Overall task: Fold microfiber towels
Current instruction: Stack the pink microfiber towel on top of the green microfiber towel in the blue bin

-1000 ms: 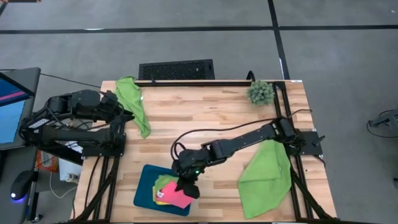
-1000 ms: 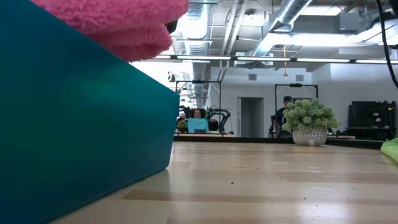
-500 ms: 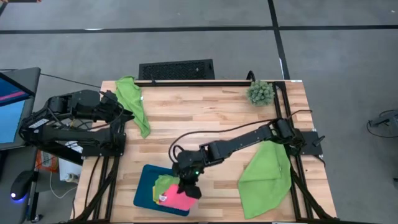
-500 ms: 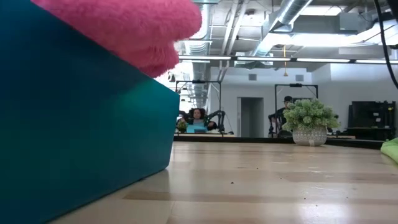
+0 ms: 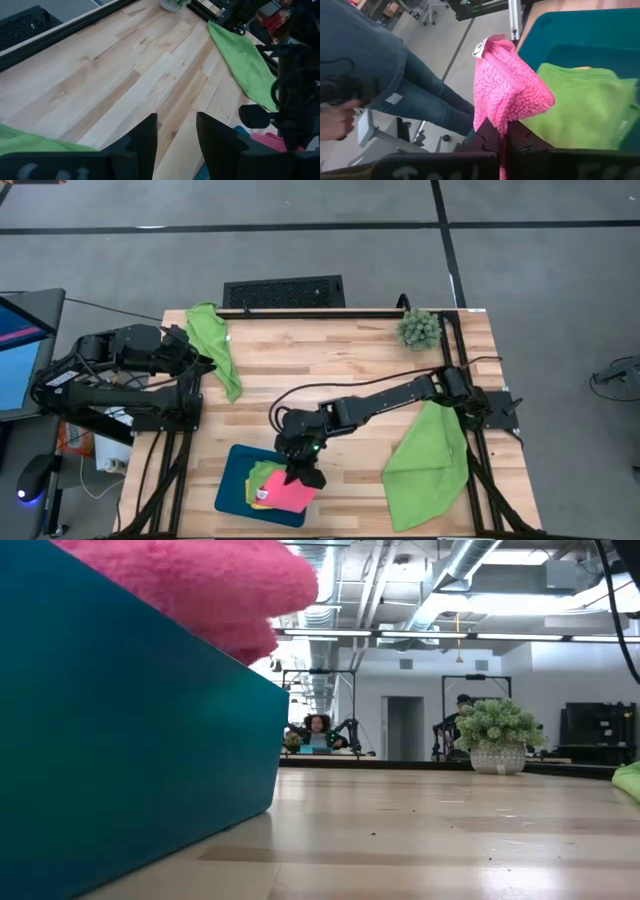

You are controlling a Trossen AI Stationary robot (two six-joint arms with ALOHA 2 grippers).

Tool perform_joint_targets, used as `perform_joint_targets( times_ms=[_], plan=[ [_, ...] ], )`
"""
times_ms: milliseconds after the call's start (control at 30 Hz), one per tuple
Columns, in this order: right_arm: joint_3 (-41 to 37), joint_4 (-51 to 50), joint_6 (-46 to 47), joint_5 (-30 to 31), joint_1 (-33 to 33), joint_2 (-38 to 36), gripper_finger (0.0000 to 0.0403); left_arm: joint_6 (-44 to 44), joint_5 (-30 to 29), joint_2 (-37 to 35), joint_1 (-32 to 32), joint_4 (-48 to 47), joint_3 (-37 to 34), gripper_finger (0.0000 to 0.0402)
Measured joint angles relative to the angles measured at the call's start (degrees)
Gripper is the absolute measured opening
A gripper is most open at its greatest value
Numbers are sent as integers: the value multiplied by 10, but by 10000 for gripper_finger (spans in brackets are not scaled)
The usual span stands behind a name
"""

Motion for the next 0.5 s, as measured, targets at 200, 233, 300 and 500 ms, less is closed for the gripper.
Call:
perform_joint_targets(
  times_ms=[200, 233, 300, 500],
  plan=[
    [0, 12, -8, -4, -6, 0, 20, 0, -5, 0, 0, 0, 0, 128],
    [1, 13, -10, -10, -6, 4, 18, 0, -5, 0, 0, 0, 0, 128],
    [15, 14, -13, -29, -4, 26, 15, 1, -8, 0, 0, 0, 0, 128],
    [123, -31, -15, -75, 7, 105, 26, 12, -13, 0, 0, 0, 0, 128]
  ],
)
